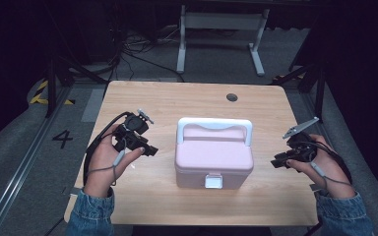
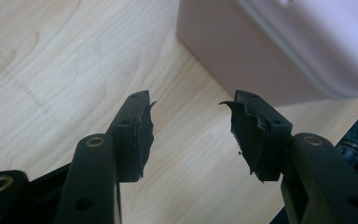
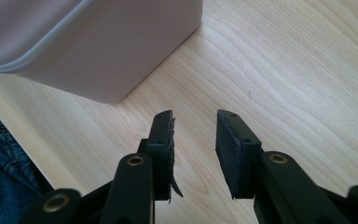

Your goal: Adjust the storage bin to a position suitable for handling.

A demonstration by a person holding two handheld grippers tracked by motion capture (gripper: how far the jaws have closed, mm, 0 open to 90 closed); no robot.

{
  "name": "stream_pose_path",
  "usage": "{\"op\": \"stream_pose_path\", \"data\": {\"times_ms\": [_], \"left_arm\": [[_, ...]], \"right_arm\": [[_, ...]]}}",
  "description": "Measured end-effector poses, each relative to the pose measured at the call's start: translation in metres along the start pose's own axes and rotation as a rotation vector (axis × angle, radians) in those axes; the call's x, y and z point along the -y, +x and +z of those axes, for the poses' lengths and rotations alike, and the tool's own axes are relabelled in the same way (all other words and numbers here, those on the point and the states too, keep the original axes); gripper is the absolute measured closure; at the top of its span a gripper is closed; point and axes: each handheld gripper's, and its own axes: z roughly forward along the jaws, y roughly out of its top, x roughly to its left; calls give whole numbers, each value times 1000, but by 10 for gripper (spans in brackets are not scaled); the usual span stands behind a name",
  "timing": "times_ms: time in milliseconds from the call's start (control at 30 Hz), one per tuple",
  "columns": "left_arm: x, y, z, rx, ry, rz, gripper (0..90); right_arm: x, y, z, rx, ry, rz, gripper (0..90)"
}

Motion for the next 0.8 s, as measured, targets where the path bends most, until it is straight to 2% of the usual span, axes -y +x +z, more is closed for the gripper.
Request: {"op": "stream_pose_path", "data": {"times_ms": [33,200,367,467,500,667,800], "left_arm": [[-2,-1,0,-4,-13,4,488],[-11,-5,-4,25,-76,35,488],[-21,-9,-2,45,-95,56,484],[-29,-13,-1,63,-137,75,481],[-29,-13,-1,63,-137,75,478],[-41,-20,4,106,-198,102,472],[-49,-23,10,123,-215,105,471]], "right_arm": [[1,0,0,-3,-1,5,679],[9,-2,-1,5,-8,20,678],[17,-2,-5,13,-18,36,674],[23,-1,-8,21,-27,45,673],[23,-1,-8,21,-27,45,673],[32,1,-10,27,-51,52,673],[37,2,-11,30,-57,68,672]]}}
